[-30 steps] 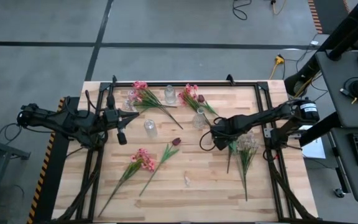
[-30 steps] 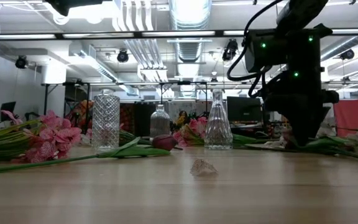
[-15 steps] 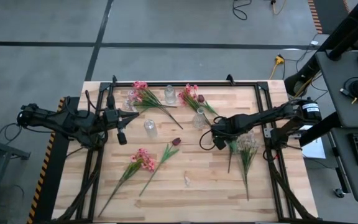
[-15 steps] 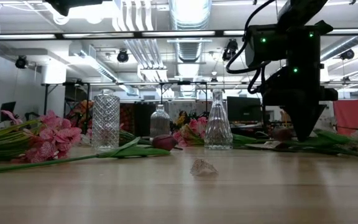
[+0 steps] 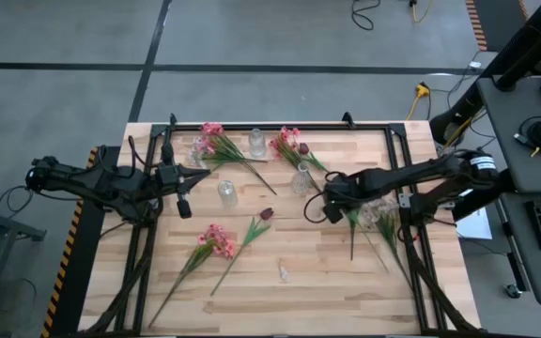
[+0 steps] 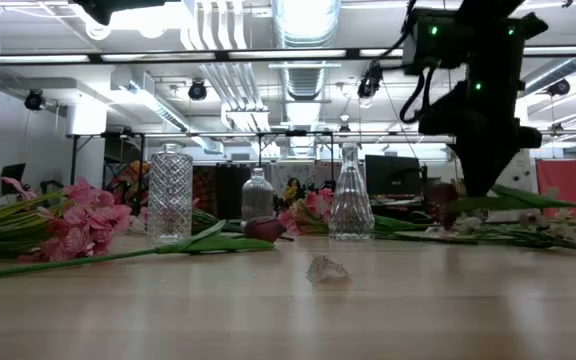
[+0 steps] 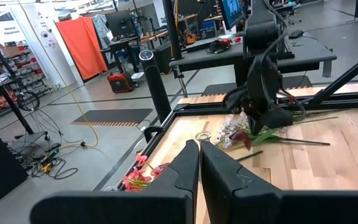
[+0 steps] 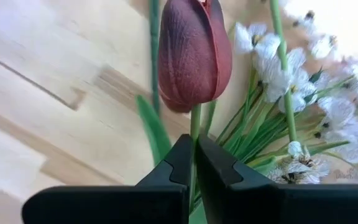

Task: Sort flowers into vase by color
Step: Put the bottom right red tulip into the bottom right transparent vase

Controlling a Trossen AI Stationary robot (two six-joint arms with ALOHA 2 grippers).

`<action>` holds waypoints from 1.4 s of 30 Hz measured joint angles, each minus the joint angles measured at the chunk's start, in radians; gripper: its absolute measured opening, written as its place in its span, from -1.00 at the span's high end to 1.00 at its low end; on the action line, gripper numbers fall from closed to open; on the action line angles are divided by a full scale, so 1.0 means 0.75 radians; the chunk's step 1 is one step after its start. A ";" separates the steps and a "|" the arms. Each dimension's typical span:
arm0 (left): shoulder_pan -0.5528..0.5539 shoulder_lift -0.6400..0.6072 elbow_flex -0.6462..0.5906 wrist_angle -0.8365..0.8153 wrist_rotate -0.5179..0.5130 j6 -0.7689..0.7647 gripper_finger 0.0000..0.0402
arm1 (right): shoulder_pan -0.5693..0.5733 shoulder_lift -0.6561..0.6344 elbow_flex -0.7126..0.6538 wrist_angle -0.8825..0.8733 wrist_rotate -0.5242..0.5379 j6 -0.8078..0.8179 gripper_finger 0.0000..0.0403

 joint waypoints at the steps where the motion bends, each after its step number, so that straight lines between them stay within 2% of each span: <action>1: 0.000 0.000 0.000 0.000 0.000 0.000 1.00 | 0.001 -0.029 0.000 0.003 0.011 0.000 0.95; 7: 0.000 0.001 0.001 0.000 0.001 -0.004 1.00 | 0.043 -0.227 -0.001 0.092 0.109 -0.024 0.95; 11: 0.000 0.003 0.001 0.000 0.001 -0.010 1.00 | 0.093 -0.339 -0.004 0.238 0.185 -0.128 0.95; 15: 0.000 0.006 -0.003 -0.001 0.002 -0.023 1.00 | 0.133 -0.409 -0.016 0.480 0.230 -0.328 0.95; 23: 0.000 0.030 -0.003 -0.001 0.005 -0.054 1.00 | 0.145 -0.422 -0.099 1.138 0.225 -0.794 0.95; 35: -0.001 0.044 -0.004 -0.011 0.005 -0.100 1.00 | 0.145 -0.391 -0.212 1.867 0.225 -1.186 0.95; 42: -0.001 0.046 -0.004 -0.010 0.005 -0.106 1.00 | 0.145 -0.394 -0.213 2.154 0.234 -1.353 0.95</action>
